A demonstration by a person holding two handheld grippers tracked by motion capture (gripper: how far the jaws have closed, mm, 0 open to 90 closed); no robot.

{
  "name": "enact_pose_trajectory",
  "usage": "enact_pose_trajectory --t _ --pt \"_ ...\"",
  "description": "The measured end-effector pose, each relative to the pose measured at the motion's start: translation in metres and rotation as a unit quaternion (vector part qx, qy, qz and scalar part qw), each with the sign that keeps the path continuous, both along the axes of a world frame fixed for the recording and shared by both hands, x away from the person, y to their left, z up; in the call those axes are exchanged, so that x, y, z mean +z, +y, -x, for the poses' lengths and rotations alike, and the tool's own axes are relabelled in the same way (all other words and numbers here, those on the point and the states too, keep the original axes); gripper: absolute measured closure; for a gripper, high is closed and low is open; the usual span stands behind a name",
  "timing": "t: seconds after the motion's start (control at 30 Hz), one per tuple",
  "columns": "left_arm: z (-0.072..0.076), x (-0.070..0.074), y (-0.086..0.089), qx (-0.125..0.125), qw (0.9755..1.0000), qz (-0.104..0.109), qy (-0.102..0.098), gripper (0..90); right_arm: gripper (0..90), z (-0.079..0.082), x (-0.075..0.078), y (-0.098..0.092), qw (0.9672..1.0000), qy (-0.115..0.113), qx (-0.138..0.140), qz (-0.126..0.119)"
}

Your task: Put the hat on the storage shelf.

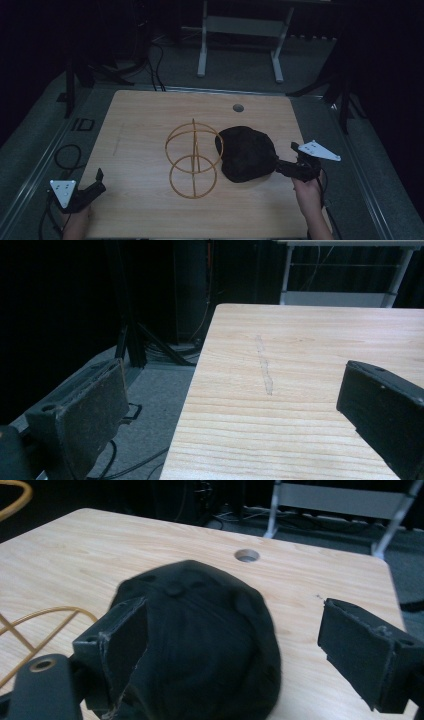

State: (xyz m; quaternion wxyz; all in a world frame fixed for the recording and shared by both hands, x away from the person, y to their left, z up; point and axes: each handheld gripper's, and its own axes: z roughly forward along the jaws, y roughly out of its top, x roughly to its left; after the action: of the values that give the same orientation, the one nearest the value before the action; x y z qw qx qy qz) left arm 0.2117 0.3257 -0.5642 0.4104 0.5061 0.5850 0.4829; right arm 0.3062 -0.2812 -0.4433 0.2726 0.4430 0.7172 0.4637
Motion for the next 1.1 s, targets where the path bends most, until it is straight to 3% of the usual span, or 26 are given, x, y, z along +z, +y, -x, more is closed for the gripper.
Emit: enact_pose_trajectory --t 0.17,0.3,0.4,0.6,0.77,0.8,0.83,0.9,1.0,1.1 --pt "0.000 0.000 -0.001 -0.002 1.0000 -0.004 0.000 0.6 12.2 -0.007 -0.004 0.016 0.9994 0.002 0.035 0.006" --pt "0.000 0.000 0.000 -0.002 1.0000 -0.004 0.001 0.6 11.1 -0.009 -0.011 0.029 0.9977 0.005 0.060 0.033" --pt "0.000 0.000 0.000 -0.002 1.0000 -0.003 0.000 0.6 10.8 -0.013 -0.019 0.037 0.9961 0.018 0.066 0.056" --pt "0.000 0.000 0.000 -0.003 1.0000 -0.003 0.000 0.6 11.2 -0.025 -0.035 0.045 0.9936 0.045 0.066 0.080" --pt "0.000 0.000 0.000 -0.003 1.0000 -0.003 0.001 0.6 19.8 -0.030 -0.042 0.048 0.9922 0.057 0.067 0.088" --pt "0.000 0.000 0.000 -0.003 1.0000 -0.002 0.000 0.6 23.0 -0.031 -0.043 0.049 0.9922 0.058 0.065 0.090" --pt "0.000 0.000 0.000 -0.003 1.0000 -0.002 0.000 0.6 38.2 -0.031 -0.044 0.050 0.9915 0.063 0.069 0.091" --pt "0.000 0.000 0.000 -0.003 1.0000 -0.002 0.000 0.6 39.9 -0.031 -0.045 0.050 0.9915 0.063 0.068 0.091" --pt "0.000 0.000 0.000 -0.003 1.0000 -0.002 0.000 0.6 52.2 -0.031 -0.047 0.052 0.9914 0.061 0.061 0.098" --pt "0.000 0.000 0.000 -0.003 1.0000 -0.002 0.000 0.6 56.7 -0.032 -0.047 0.053 0.9918 0.061 0.059 0.095"
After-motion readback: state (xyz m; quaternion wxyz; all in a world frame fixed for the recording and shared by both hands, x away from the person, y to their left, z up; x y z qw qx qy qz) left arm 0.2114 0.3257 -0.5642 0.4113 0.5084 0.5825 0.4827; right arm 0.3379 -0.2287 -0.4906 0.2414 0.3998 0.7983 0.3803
